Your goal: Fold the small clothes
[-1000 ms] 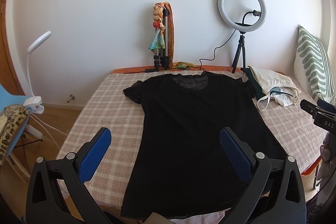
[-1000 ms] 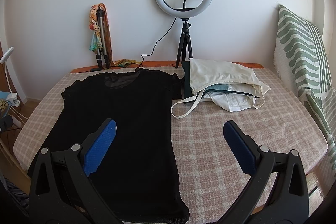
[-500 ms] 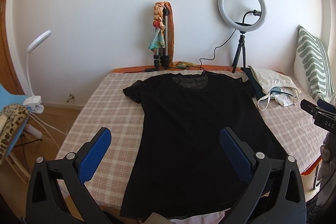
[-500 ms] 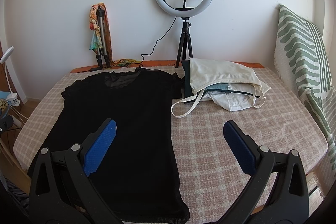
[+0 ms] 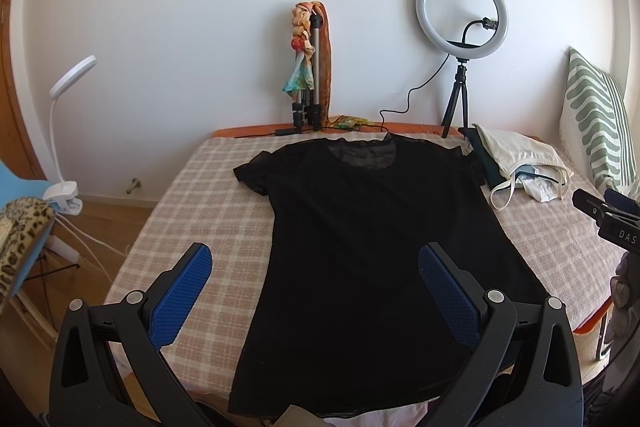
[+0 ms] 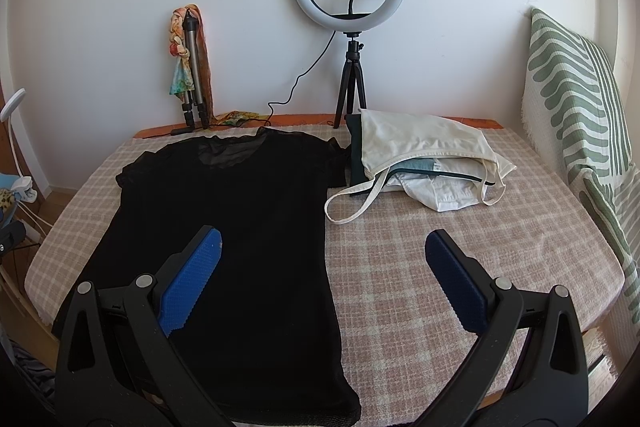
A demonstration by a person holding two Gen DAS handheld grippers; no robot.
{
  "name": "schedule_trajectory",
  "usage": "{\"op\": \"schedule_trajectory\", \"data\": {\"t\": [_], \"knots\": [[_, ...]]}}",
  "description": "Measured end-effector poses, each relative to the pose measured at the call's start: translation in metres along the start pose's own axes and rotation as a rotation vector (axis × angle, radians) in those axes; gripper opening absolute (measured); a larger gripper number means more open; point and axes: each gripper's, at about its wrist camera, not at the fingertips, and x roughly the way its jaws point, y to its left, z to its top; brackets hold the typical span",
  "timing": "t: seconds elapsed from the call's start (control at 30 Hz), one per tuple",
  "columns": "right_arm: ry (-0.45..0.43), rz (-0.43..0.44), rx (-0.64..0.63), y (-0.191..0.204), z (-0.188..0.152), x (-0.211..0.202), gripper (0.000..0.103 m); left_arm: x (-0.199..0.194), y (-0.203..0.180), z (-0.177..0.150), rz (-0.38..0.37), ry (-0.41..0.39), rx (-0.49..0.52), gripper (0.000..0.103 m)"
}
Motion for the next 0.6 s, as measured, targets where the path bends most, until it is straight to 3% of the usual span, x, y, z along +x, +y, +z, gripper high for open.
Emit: {"op": "schedule_trajectory", "data": {"t": [0.6], "knots": [[0.006,0.001,0.0,0.0043,0.0005,0.002,0.103,0.0059,0.0048,-0.0077,0.001,0.01,-0.007,0.103]]}}
